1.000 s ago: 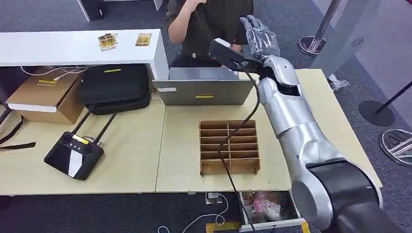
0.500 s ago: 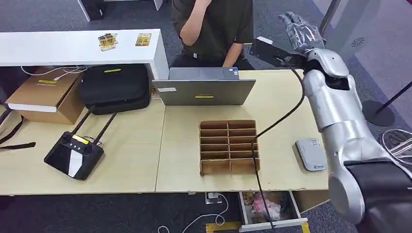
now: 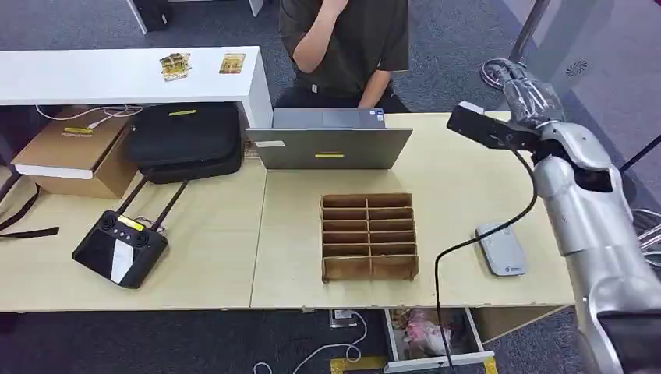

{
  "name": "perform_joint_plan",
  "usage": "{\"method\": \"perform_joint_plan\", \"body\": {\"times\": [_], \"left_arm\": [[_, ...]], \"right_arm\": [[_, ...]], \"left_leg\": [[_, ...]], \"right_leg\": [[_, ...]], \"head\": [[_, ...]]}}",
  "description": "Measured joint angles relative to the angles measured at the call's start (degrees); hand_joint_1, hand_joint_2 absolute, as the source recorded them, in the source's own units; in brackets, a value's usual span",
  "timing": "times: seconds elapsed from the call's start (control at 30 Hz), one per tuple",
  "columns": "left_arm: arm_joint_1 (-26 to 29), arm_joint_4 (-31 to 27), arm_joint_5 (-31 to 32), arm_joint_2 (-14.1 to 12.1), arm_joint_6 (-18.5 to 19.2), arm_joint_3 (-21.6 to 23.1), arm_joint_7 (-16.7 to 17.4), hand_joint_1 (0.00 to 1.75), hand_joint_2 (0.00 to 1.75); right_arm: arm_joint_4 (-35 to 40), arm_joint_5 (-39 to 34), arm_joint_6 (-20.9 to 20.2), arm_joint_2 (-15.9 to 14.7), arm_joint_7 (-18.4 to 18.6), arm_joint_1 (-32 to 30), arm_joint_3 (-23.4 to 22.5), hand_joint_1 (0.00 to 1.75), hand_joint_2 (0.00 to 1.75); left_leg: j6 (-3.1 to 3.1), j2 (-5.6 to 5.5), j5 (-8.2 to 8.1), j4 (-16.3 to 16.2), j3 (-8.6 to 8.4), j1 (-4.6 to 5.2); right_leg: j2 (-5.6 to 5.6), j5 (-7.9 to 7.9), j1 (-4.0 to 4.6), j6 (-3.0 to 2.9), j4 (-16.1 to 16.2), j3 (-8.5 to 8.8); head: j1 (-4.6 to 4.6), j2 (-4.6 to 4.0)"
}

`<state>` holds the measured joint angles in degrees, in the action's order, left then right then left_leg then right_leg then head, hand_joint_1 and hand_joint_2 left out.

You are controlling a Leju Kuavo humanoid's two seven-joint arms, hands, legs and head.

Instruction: Pass the card to the sensor for recognition and then transmit it.

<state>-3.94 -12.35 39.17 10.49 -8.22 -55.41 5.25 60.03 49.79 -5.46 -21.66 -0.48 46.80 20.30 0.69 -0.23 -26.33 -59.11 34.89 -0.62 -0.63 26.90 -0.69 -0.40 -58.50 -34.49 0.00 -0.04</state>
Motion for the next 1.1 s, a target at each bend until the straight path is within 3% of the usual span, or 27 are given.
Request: {"method": "perform_joint_plan", "body": {"times": [0.2,0.43,0.73,1.0,1.1], "left_arm": [[0.09,0.0,0.28,0.0,0.57,-0.61,0.35,0.0,0.0],[0.07,0.0,0.22,0.0,1.03,-1.55,-0.07,0.0,0.0],[0.01,0.0,-0.13,0.09,1.46,-2.18,-0.18,0.0,0.0],[-0.02,0.0,-0.26,0.24,1.64,-2.93,-0.3,0.0,0.0],[-0.05,0.0,-0.48,0.26,1.66,-3.06,-0.46,0.0,0.0]], "right_arm": [[15.35,-0.41,-0.13,-5.52,3.6,-17.15,-4.23,0.0,1.75],[28.28,1.82,-2.12,-7.36,5.81,-30.11,-8.98,0.0,1.75],[37.85,4.84,-3.19,-6.53,7.71,-39.63,-10.51,0.0,1.75],[39.88,5.51,-3.41,-5.07,8.48,-41.3,-10.51,0.0,1.75],[40.17,7.96,-3.74,-3.84,10.32,-41.72,-10.47,0.0,1.75]], "left_leg": [[-0.16,-0.04,-0.15,0.01,0.02,0.02],[-0.07,0.02,-0.25,0.02,-0.02,0.02],[-0.06,0.03,-0.25,0.03,-0.03,0.01],[-0.06,0.04,-0.25,0.03,-0.04,0.02],[-0.06,0.04,-0.24,0.03,-0.06,0.01]], "right_leg": [[-0.05,0.1,-0.01,0.06,0.07,0.06],[0.01,0.18,-0.01,0.04,0.07,0.06],[0.01,0.18,-0.01,0.04,0.06,0.08],[0.03,0.18,-0.01,0.04,0.06,0.08],[0.03,0.18,-0.01,0.04,0.06,0.09]], "head": [[0.02,0.0],[0.0,0.0],[0.0,0.0],[0.0,0.0],[0.0,0.0]]}}
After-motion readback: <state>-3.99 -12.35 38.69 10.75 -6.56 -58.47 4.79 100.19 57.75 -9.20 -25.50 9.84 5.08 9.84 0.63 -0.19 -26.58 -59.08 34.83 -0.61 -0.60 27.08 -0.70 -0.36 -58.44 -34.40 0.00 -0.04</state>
